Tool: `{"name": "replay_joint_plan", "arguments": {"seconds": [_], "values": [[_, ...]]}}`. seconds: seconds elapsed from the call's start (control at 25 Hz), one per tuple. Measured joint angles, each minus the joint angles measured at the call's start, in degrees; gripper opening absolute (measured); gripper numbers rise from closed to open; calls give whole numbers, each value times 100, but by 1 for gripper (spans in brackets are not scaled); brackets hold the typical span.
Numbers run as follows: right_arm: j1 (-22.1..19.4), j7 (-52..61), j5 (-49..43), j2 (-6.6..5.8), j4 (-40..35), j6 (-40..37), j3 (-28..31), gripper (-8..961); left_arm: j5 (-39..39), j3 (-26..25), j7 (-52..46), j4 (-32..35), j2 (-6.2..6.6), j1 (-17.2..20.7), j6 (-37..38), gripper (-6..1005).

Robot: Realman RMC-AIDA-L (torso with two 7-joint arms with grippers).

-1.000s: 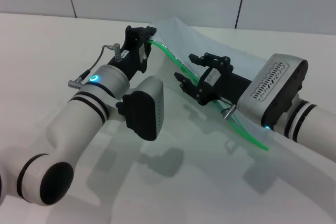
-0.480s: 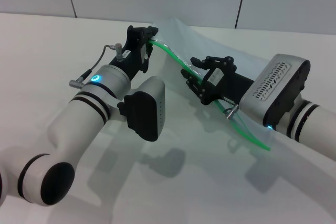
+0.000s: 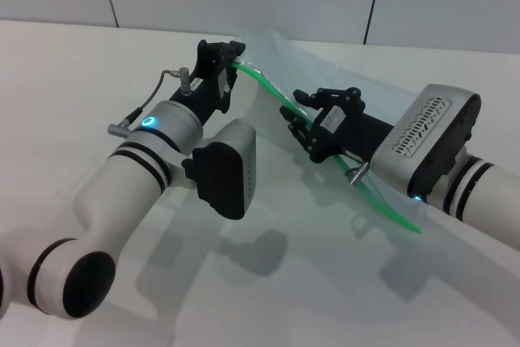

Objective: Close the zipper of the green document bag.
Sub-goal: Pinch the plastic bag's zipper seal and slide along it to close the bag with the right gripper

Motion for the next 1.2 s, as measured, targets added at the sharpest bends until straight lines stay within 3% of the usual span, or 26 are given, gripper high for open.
{"name": "replay_joint_plan", "arguments": {"seconds": [0.92, 1.2], "values": [[-2, 0, -9, 0, 29, -21, 22, 269, 112, 0, 0, 5, 0, 34, -5, 46], [-6, -6, 3, 1, 34, -25, 22, 185, 119, 0, 0, 18, 8, 34, -2, 46]]}}
